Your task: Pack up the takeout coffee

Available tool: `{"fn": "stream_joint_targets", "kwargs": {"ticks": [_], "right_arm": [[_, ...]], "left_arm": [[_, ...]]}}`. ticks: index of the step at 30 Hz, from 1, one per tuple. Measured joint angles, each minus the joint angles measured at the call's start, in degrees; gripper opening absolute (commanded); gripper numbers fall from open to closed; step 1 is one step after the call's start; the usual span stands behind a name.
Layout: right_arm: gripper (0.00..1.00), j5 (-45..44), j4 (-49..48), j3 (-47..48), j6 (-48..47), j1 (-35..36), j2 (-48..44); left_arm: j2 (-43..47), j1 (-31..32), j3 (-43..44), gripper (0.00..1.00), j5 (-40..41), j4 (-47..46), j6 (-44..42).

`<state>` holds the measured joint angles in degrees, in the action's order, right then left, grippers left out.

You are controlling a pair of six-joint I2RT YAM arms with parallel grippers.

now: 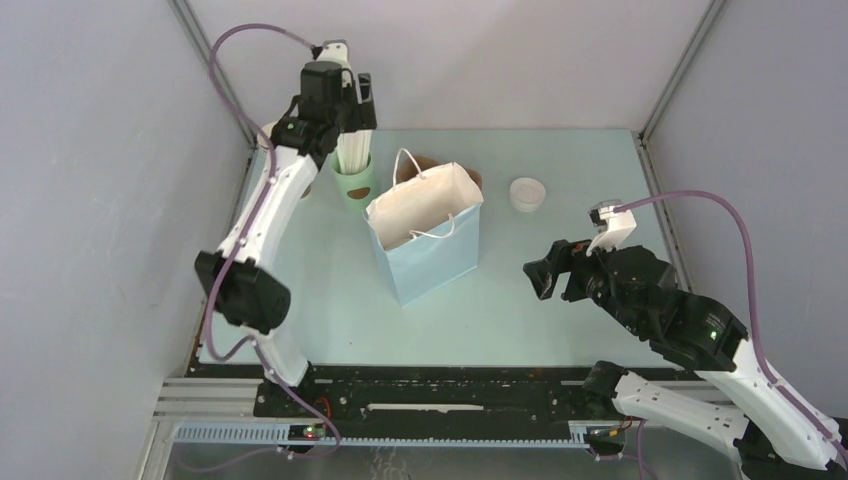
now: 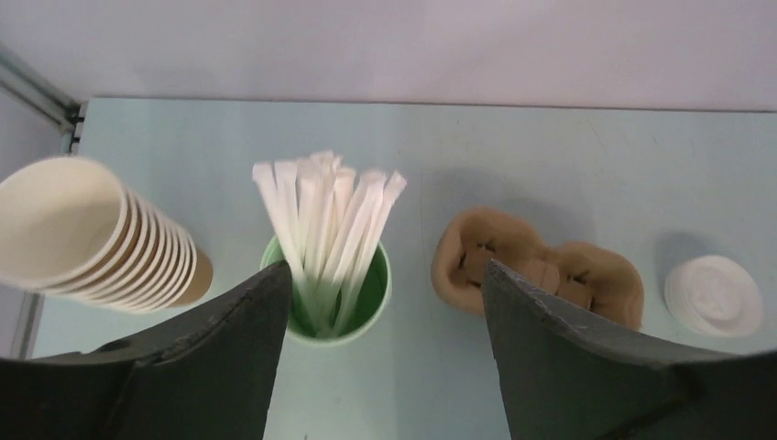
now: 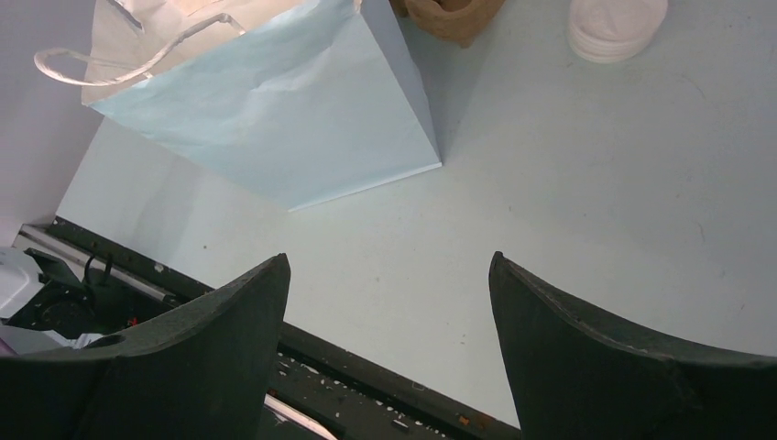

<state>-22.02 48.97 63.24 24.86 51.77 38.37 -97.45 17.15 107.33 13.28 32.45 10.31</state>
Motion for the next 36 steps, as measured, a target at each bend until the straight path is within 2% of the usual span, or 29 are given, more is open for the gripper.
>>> {"fn": "stream_joint_targets", "kwargs": {"ticks": [5,17,24,32,36], "right_arm": [[0.88,-0.07,0.04,0.0,1.27,-0.07,0.0],[0.89,-0.11,0.02,0.0,1.44,-0.44,1.88],[0.89,0.09,0.0,0.0,1.4,-0.81,2.21],[0.89,0.35,-0.02,0.0,1.25,-1.16,2.49],[0.89,0.52,-0.04,0.0,1.22,-1.18,2.84]], "left_arm": [[-10.14,-2.01,9.77,0.57,-3.21,1.88,-0.31],[-19.82,-2.29,19.67,0.49,-2.97,5.84,-0.44],[-23.58,-2.29,21.55,0.44,-1.86,6.54,-2.03],[-25.46,-2.29,21.84,0.32,-1.42,7.17,-3.3],[-26.21,-2.29,22.47,0.32,-1.42,7.21,-3.45]]}}
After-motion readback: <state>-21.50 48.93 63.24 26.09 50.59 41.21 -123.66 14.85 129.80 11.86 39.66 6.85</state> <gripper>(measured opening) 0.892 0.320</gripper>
